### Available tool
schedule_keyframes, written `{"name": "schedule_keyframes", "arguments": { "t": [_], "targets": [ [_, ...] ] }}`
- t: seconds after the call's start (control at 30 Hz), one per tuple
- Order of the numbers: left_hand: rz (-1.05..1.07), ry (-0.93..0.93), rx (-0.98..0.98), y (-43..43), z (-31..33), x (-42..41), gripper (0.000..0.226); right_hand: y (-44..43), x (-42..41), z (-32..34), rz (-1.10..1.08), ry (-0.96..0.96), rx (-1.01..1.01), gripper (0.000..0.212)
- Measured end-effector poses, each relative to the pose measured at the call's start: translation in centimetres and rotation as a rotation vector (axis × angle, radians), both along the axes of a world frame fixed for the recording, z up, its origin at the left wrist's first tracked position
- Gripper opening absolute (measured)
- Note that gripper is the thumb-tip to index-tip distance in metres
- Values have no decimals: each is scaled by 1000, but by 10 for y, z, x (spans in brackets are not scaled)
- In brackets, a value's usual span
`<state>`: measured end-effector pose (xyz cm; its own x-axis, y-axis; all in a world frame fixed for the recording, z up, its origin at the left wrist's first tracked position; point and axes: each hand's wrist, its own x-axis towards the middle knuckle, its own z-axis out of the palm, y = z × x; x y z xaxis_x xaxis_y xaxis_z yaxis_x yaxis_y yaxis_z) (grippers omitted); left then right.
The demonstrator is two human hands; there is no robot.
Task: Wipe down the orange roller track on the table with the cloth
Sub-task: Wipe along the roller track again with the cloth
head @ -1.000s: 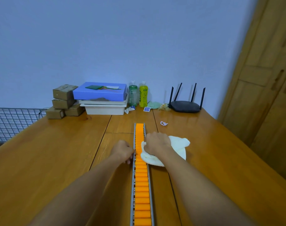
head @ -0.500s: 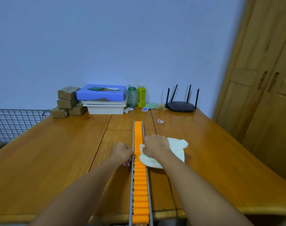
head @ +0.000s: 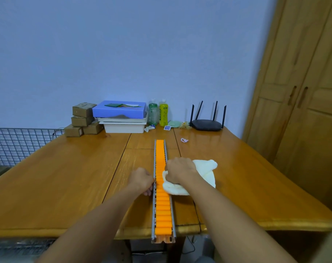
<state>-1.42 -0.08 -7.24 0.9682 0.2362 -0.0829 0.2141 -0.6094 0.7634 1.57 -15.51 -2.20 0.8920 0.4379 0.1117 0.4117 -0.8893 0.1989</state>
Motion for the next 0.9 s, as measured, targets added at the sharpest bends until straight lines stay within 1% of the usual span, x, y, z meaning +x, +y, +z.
{"name": "schedule_keyframes", "arguments": {
  "t": [0.1, 0.27, 0.47, 0.67, 0.8, 0.9],
  "targets": [
    [6, -2, 3, -2, -1, -10, 20, -4, -11, -2, 2, 11, 16, 24],
    [33, -2, 15, -6, 3, -26, 22, -9, -28, -2, 14, 30, 41, 31],
    [39, -14, 27, -14, 7, -54, 24, -16, -53, -4, 21, 20, 48, 21],
    [18, -25, 19, -18, 1, -79, 23, -24, -84, -4, 17, 31, 60, 19],
    [27, -28, 45, -22, 1, -97, 25, -28, -104, -4, 16, 43, 73, 23],
    [28, -25, 69, -27, 3, -110, 28, -31, -119, -3, 18, 43, 71, 21]
  ]
}}
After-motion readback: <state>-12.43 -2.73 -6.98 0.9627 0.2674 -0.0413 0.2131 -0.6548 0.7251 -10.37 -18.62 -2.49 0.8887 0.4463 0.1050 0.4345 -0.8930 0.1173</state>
